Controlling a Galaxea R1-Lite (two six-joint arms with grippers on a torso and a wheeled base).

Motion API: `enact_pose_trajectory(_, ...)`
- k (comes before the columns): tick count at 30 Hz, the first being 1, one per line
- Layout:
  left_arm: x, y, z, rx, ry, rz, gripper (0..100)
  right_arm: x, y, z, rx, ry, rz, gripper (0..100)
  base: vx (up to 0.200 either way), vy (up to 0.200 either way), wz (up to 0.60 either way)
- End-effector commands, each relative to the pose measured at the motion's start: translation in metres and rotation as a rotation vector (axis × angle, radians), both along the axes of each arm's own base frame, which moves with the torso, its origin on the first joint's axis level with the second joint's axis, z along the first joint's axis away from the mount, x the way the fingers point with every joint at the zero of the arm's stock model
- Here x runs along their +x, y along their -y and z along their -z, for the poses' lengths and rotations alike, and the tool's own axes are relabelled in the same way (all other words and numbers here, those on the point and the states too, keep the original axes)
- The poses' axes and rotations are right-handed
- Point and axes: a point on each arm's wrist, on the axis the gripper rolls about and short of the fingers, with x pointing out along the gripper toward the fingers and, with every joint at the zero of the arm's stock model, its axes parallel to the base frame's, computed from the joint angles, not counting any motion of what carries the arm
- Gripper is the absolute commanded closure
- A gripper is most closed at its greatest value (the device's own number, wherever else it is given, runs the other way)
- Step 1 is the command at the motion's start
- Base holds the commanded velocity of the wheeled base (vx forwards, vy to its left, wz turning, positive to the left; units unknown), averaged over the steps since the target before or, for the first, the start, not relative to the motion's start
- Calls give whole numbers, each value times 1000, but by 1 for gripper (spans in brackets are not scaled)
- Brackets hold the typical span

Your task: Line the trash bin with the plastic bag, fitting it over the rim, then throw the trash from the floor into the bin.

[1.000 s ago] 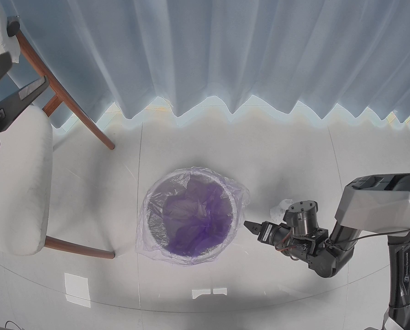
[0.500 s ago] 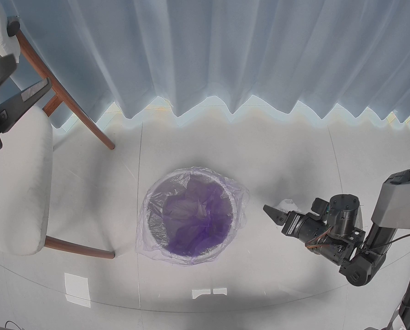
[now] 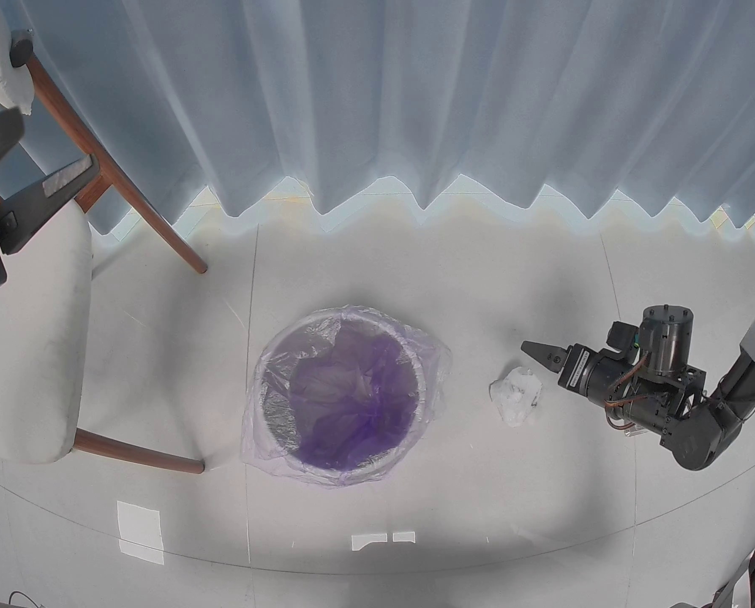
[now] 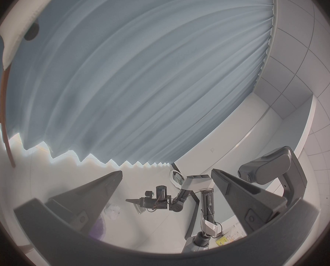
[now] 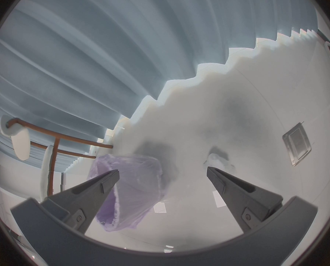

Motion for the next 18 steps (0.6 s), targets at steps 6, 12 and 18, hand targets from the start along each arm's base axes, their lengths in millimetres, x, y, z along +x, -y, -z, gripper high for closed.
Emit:
enact_pose_trajectory(6, -2, -2, -1, -4, 7, -5, 0, 41, -6, -9, -58, -47, 56, 0, 0, -200, 0)
enact_pose_trajectory(12, -3, -2, -1, -1, 19, -12, 0, 71, -14, 38, -194, -83, 62, 0, 0, -133, 0)
enact_pose_trajectory(18, -3, -4, -3, -5, 27, -33, 0, 105, -28, 92, -222, -133, 45, 0, 0, 0, 0)
